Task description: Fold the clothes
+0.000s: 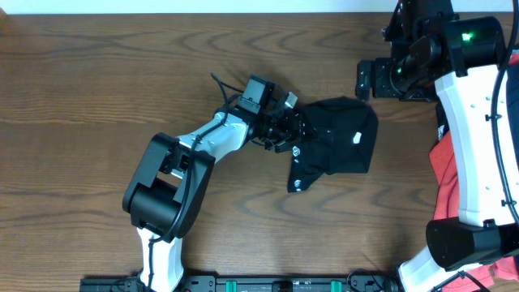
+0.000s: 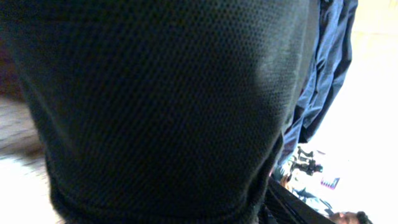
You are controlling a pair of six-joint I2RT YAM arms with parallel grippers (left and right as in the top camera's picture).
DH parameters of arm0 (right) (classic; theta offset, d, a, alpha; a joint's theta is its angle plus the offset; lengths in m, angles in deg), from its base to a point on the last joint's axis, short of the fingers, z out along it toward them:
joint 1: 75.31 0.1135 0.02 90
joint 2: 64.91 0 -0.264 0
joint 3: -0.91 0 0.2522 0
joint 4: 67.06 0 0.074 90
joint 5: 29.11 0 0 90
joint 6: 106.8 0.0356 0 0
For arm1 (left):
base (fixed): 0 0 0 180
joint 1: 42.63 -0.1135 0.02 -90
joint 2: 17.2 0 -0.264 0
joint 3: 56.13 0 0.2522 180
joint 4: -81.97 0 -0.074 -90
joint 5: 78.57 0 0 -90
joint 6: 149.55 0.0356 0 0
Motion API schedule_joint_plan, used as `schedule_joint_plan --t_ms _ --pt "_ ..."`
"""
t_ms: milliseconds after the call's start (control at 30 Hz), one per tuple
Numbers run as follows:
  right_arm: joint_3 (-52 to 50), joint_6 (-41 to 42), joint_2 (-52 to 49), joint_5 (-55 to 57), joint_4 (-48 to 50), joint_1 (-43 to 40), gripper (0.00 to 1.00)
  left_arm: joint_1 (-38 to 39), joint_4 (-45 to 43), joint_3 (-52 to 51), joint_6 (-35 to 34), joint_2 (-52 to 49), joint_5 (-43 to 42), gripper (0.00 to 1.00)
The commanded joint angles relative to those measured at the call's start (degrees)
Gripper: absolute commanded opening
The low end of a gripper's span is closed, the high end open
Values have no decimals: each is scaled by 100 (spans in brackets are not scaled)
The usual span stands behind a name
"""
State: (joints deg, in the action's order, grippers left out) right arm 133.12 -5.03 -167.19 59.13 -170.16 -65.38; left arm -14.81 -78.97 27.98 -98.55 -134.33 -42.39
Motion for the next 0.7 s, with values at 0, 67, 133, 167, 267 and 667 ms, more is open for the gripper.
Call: schedule_joint_plan --t_ms 0,67,133,167,267,667 --pt "-308 114 -7 -52 13 26 99 120 -140 0 -79 -133 -101 51" --pt "-584 109 -7 -136 94 26 99 138 -197 0 -153 -203 -94 25" --pt "-973 111 -7 -245 273 26 99 136 -245 0 -227 -291 -98 20" --pt "-1134 109 -7 -282 350 26 99 125 -269 0 -225 -321 -98 20" --pt "-1692 153 -7 -304 693 26 99 107 -326 0 -225 -402 -101 22" --pt "-2302 144 -7 -323 1134 26 20 -315 -970 39 -223 -350 -328 6"
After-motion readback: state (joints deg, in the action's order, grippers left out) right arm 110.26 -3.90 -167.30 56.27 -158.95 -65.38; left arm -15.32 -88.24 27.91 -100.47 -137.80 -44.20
